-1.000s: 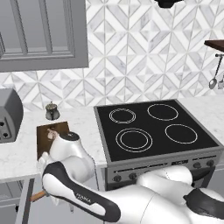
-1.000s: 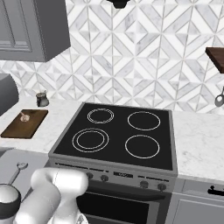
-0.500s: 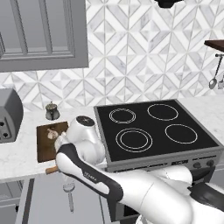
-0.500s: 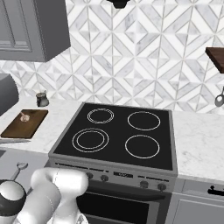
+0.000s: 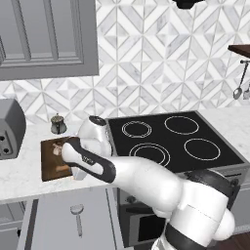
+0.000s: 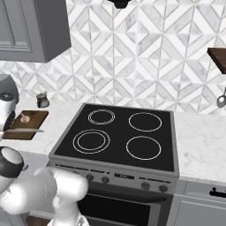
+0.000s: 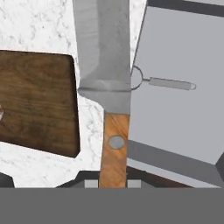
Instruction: Place the appropriate cutting tool for cutting the garlic skin on the cutting board.
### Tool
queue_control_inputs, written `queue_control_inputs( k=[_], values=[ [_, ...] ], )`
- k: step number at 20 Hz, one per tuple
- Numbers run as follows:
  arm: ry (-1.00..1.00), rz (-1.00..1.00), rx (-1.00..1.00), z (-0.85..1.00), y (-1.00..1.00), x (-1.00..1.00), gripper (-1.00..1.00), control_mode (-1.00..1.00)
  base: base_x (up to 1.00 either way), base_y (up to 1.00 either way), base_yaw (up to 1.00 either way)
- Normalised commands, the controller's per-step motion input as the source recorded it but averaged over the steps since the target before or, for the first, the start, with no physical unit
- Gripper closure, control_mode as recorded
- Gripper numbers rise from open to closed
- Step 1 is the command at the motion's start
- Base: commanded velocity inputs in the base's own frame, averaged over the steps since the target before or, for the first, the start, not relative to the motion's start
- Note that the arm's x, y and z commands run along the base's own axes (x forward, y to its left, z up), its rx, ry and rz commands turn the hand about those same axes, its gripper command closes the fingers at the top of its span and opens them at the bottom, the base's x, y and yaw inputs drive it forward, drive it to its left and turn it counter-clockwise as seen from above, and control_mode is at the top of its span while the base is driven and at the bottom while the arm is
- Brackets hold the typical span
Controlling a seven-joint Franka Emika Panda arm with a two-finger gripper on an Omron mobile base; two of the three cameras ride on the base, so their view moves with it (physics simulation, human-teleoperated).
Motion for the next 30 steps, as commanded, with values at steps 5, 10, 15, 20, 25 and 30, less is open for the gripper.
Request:
queue_control_inputs(
  k=[5, 10, 15, 20, 25, 30],
  values=[
    [0.0, 0.03, 0.0, -0.05, 0.05, 0.88, 1.0, -1.0, 0.0, 0.0, 0.0],
    [0.0, 0.0, -0.01, -0.24, 0.22, 0.77, 1.0, -1.0, 0.0, 0.0, 0.0],
    [0.03, 0.0, -0.04, -0.37, 0.34, 0.51, 1.0, -1.0, 0.0, 0.0, 0.0],
    [0.0, 0.0, -0.06, -0.34, 0.63, 0.08, 1.0, -1.0, 0.0, 0.0, 0.0],
    [0.0, 0.0, -0.03, -0.23, 0.48, 0.14, 1.0, -1.0, 0.0, 0.0, 0.0],
    [0.0, 0.0, -0.02, -0.03, 0.33, 0.13, -1.0, -1.0, 0.0, 0.0, 0.0]
  ],
)
